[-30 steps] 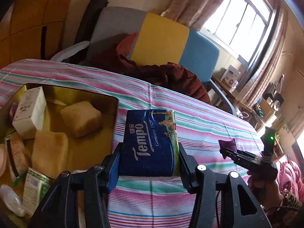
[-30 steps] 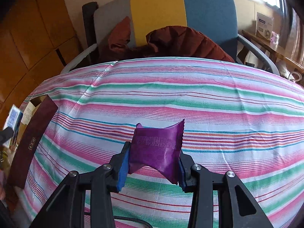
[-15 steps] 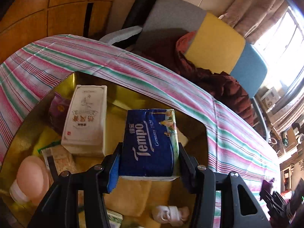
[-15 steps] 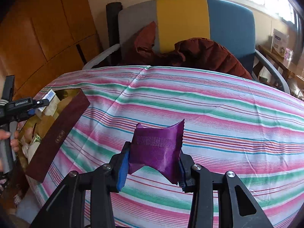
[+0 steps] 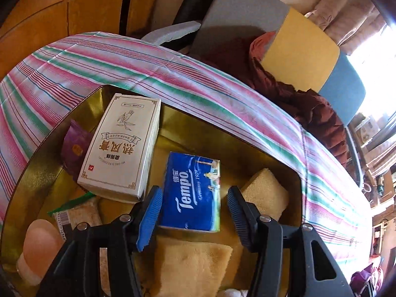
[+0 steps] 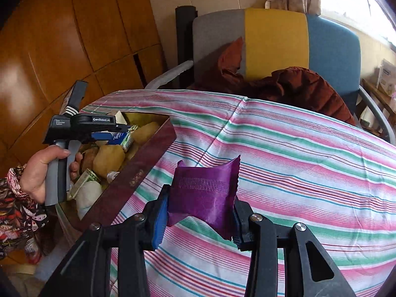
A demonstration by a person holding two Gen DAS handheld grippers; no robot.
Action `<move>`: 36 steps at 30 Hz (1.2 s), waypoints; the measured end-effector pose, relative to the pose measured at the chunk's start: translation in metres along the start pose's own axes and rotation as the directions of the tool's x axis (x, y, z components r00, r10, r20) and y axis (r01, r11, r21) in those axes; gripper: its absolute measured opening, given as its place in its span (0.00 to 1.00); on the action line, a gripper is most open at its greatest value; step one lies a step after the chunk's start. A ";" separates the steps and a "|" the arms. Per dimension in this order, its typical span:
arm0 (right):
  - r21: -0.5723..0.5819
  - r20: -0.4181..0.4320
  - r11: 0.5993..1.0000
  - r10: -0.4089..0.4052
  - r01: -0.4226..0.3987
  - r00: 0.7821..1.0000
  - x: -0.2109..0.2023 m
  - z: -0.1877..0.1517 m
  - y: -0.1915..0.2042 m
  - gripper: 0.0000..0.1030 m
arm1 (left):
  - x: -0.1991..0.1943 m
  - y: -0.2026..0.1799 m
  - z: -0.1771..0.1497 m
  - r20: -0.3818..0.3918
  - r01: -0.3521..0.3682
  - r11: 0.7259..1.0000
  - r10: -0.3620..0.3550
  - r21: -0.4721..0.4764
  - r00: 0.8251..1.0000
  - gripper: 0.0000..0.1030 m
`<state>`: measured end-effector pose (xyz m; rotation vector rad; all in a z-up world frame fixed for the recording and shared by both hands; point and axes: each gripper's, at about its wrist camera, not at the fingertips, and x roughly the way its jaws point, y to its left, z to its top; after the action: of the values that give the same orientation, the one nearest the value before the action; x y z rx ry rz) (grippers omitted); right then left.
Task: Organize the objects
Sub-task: 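Carry the tissue pack and purple packet over the gold tray with both tools, then open both tools to drop the tissue pack and packet into the tray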
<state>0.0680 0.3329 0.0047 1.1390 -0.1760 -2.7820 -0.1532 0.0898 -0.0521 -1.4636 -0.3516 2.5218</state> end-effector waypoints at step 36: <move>-0.200 -0.134 0.978 0.027 -0.054 0.991 0.112 0.040 0.145 0.43 | -0.132 0.046 -0.088 0.204 -0.022 0.989 -0.009 0.150 0.979 0.55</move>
<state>-0.0282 0.1742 -0.0217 1.2444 0.0964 -2.6061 -0.0151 0.0159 0.0003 -1.1564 -0.1820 2.6455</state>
